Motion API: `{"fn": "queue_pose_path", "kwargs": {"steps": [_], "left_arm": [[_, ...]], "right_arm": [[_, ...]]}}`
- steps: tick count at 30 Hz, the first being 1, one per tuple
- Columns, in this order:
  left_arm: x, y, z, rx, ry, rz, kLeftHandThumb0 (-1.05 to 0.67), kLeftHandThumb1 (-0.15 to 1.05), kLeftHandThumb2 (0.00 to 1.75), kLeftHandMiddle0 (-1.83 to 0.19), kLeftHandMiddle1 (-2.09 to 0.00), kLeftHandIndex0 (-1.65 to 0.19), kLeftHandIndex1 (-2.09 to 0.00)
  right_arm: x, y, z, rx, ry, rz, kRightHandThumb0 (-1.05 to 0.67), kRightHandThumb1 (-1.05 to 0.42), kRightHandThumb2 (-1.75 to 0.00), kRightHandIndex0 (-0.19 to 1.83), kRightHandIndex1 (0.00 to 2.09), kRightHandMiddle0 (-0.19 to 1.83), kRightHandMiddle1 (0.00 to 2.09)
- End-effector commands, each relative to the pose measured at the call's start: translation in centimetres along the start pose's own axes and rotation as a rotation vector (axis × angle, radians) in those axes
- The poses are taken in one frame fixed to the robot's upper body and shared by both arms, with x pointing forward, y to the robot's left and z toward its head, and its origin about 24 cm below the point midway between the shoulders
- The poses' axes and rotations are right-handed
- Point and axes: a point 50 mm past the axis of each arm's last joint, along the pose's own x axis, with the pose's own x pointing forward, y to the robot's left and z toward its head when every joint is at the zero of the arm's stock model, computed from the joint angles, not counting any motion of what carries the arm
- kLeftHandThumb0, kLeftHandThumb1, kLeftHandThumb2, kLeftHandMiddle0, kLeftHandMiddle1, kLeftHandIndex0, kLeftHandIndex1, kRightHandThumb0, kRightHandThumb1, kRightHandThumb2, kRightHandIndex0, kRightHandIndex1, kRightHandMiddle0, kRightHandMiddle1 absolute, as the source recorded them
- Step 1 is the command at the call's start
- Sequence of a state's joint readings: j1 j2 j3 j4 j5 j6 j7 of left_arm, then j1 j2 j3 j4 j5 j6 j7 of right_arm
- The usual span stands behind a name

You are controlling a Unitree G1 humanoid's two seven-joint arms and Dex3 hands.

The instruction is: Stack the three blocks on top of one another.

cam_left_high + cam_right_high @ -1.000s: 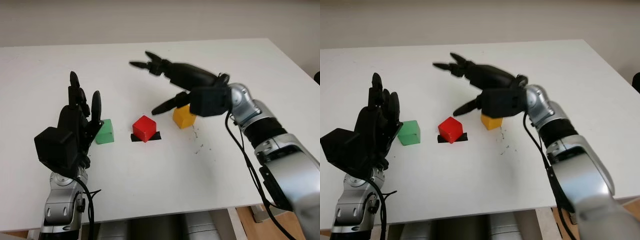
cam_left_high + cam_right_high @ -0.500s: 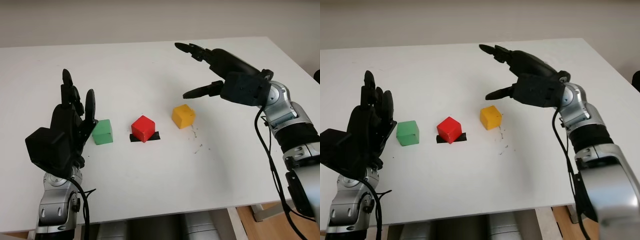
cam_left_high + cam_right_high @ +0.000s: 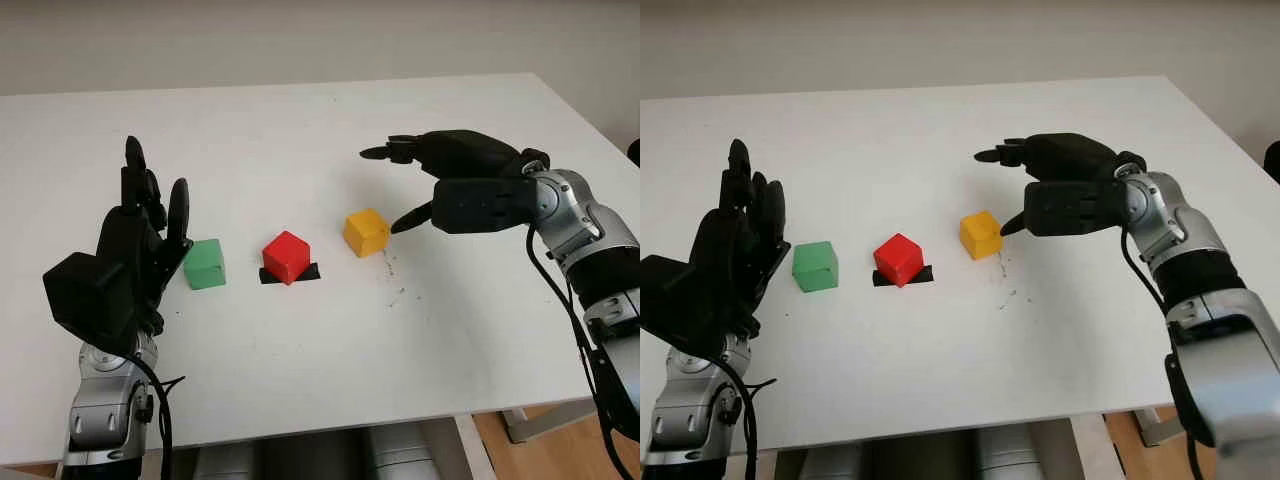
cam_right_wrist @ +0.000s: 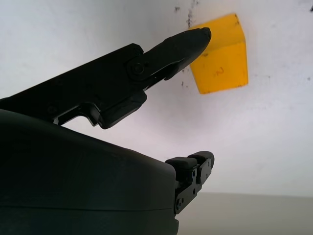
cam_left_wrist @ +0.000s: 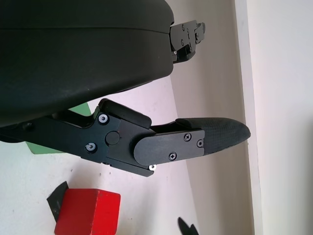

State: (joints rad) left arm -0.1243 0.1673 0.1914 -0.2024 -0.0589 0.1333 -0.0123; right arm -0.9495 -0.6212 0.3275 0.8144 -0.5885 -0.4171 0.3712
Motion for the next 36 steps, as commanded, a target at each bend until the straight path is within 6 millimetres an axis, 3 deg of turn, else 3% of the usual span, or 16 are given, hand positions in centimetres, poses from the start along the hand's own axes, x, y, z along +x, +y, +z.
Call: {"fn": "queue_pose_path", "kwargs": {"steps": [1,24,36], "left_arm": [[0.5,0.1,0.5,-0.001,-0.022,-0.003,-0.73,1.05,0.54,0.19,0.0,0.19,0.0],[0.6,0.2,0.6,0.002,-0.017,0.009,-0.75,1.05,0.52,0.19,0.0,0.19,0.0],[0.5,0.0,0.5,0.011,-0.018,0.004,-0.72,1.05,0.54,0.19,0.0,0.19,0.0]], "right_arm": [[0.1,-1.0,0.4,-0.027,-0.007,-0.004,-0.68,-0.82,-0.04,0.07,0.05,0.32,0.11],[1.1,3.5,0.2,0.097,-0.054,-0.024,-0.58,-0.86,-0.06,0.13,0.07,0.41,0.1],[1.2,4.0,0.0,0.071,-0.047,-0.024,-0.56,-0.86,-0.05,0.18,0.07,0.53,0.14]]}}
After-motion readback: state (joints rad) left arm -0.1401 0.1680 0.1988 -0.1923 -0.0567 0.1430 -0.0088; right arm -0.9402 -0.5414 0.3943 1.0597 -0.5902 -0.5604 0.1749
